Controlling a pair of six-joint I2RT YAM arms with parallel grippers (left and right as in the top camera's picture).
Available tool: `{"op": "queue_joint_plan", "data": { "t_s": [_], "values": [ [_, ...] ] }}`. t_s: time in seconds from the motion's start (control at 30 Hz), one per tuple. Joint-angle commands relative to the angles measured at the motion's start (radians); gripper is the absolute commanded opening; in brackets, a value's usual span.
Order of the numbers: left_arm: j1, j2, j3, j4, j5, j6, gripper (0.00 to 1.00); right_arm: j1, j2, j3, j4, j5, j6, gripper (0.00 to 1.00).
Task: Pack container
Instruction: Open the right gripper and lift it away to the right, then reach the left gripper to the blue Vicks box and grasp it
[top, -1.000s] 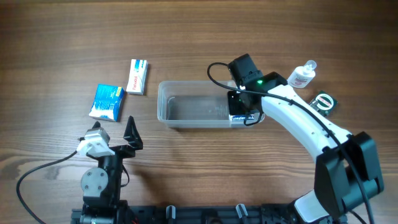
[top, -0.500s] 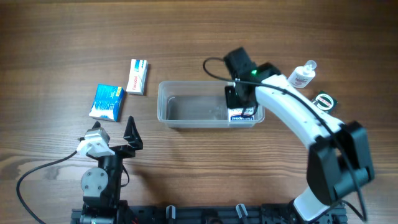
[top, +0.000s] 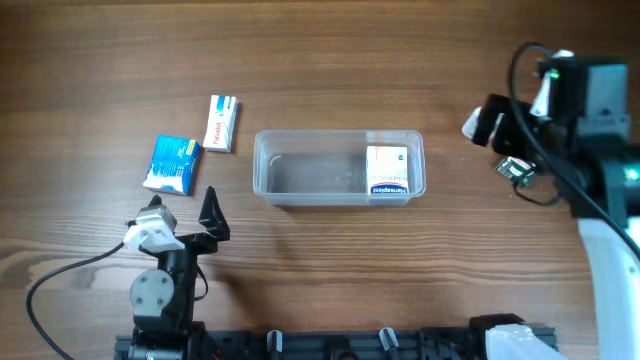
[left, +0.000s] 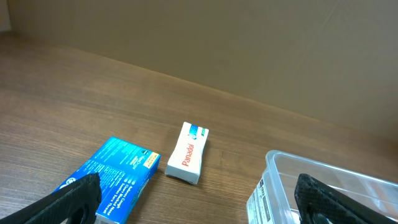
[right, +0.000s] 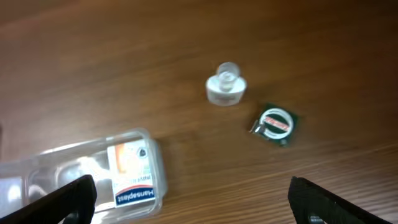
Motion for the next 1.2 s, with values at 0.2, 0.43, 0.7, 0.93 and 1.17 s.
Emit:
{"op": "queue_joint_plan", "data": {
  "t_s": [0.2,0.43,0.7,0.93,1.17],
  "values": [
    [0.005,-0.002,-0.007,0.003,0.008,0.023,1.0,-0.008,0.029,0.003,0.0,0.01,-0.019,1.0],
    [0.005,-0.002,-0.007,0.007,0.009,-0.007,1.0,-0.008,0.046,0.003,0.001,0.01,-0.019,1.0],
    [0.004,0.103,0.237,-0.121,0.136,0.036,1.0,-0.008,0.046,0.003,0.001,0.01,-0.019,1.0],
    [0.004,0.649,0.775,-0.407,0.14,0.102,1.0,-0.008,0.046,0.003,0.001,0.01,-0.019,1.0],
    [0.004,0.944,0.992,-0.527,0.273,0.094,1.0,-0.008,0.046,0.003,0.001,0.01,-0.019,1.0]
  ]
}}
